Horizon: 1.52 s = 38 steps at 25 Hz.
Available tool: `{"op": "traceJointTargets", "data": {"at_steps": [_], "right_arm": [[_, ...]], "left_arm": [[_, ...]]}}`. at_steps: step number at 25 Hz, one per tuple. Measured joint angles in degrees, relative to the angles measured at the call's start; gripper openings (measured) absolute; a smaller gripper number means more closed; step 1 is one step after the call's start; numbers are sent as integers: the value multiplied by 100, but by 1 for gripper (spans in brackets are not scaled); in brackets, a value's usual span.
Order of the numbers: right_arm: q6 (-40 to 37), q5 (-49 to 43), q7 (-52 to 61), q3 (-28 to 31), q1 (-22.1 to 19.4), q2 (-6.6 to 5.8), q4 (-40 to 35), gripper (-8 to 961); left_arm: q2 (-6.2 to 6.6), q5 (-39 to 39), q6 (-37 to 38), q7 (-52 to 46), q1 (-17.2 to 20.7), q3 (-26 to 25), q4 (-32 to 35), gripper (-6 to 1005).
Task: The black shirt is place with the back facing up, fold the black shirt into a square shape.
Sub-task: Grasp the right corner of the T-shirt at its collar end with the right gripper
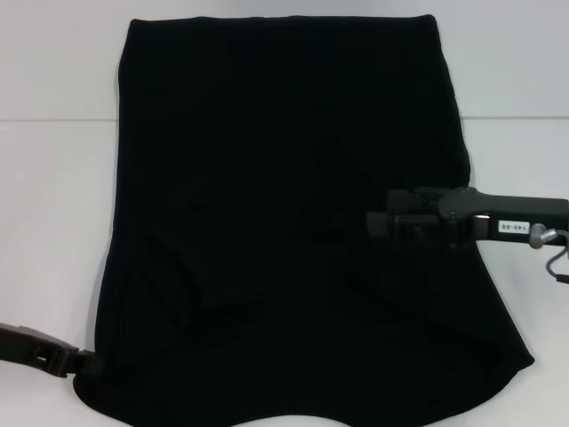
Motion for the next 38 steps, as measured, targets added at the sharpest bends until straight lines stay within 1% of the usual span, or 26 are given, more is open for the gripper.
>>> {"op": "traceJointTargets", "data": {"at_steps": [2, 4, 6, 9, 11, 12, 13, 14, 15, 16, 19, 22, 28, 34, 38], "right_arm": [[-61, -1, 4, 28, -112, -25, -44, 884], [-109, 6, 47, 44, -240, -87, -70, 883], [-181, 9, 126, 63, -373, -172, -82, 882], [-355, -10, 274, 115, -603, -296, -119, 883], [-449, -54, 436, 122, -771, -401, -140, 884], [-490, -91, 545, 122, -846, -460, -147, 884], [-559, -224, 763, 126, -971, -571, -150, 884], [-559, -224, 763, 126, -971, -571, -150, 884], [-595, -420, 966, 131, -1056, -667, -151, 884], [-595, -420, 966, 131, -1056, -667, -151, 884], [-622, -829, 1336, 132, -1108, -784, -145, 883], [-695, -1196, 1587, 157, -1087, -834, -151, 883], [-751, -1618, 1827, 269, -1004, -847, -183, 882], [-734, -2076, 2091, 445, -996, -914, -213, 883], [-704, -2273, 2172, 505, -948, -926, -174, 883]], "left_arm": [[-5, -7, -2, 0, 7, -13, -4, 65], [-19, -10, -9, 1, 20, -22, -5, 41], [-28, -29, -13, 1, 32, -28, -5, 17], [-32, -75, -15, 1, 49, -73, -49, 17], [-33, -86, -16, 0, 50, -89, -88, 17], [-33, -89, -17, -1, 50, -90, -94, 17], [-34, -121, -17, -9, 51, -94, -126, 17], [-35, -144, -17, -13, 51, -95, -142, 17], [-35, -184, -14, -13, 52, -96, -173, 17], [-35, -226, -12, -12, 53, -98, -198, 17], [-35, -310, -11, -7, 45, -98, -274, 17], [-36, -364, -34, -3, 17, -98, -357, 17], [-36, -381, -106, 0, -4, -97, -415, 17], [-35, -392, -113, 0, -6, -103, -438, 17], [-36, -394, -113, 1, -12, -107, -438, 17]]}}
